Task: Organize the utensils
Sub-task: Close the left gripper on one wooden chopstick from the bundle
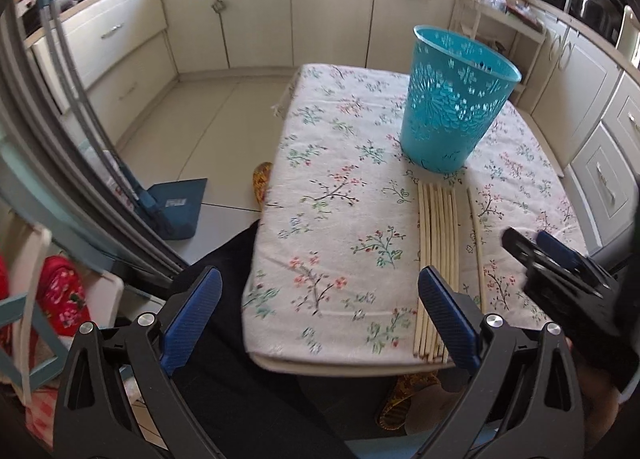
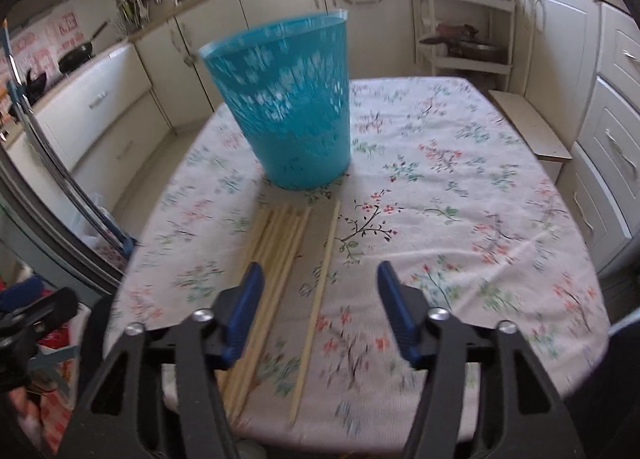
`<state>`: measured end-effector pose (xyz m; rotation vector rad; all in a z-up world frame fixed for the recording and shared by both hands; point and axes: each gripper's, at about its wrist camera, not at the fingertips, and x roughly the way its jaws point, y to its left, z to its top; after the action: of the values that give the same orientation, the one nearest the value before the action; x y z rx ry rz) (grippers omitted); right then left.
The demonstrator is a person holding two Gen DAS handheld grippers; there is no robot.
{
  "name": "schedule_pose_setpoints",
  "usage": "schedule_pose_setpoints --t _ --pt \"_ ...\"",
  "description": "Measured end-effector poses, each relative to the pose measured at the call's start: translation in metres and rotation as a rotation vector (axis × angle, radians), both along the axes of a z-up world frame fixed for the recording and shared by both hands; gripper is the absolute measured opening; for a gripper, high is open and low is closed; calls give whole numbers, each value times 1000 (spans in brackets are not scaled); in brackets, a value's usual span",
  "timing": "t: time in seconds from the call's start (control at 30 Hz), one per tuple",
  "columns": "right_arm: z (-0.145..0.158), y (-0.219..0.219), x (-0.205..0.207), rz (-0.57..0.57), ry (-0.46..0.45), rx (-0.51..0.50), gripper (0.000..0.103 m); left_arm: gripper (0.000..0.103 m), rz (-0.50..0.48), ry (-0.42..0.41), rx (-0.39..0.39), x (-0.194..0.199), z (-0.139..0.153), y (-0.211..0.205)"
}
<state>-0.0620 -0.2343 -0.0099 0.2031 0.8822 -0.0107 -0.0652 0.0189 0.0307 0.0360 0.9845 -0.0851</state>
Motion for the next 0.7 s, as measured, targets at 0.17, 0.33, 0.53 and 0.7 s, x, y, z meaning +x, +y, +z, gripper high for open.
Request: schedule_pose_setpoints --t 0.17,0.33,0.53,0.7 --pt "-35 1 31 25 80 -18 26 95 -35 45 23 31 -25 -22" --pt "-40 -4 38 58 52 -66 10 95 -65 86 36 65 -50 -45" --pt "-43 -23 35 77 34 -29 7 95 -101 120 28 94 -73 -68" --pt "-45 -24 36 78 11 -11 8 91 -109 132 73 110 -89 -84"
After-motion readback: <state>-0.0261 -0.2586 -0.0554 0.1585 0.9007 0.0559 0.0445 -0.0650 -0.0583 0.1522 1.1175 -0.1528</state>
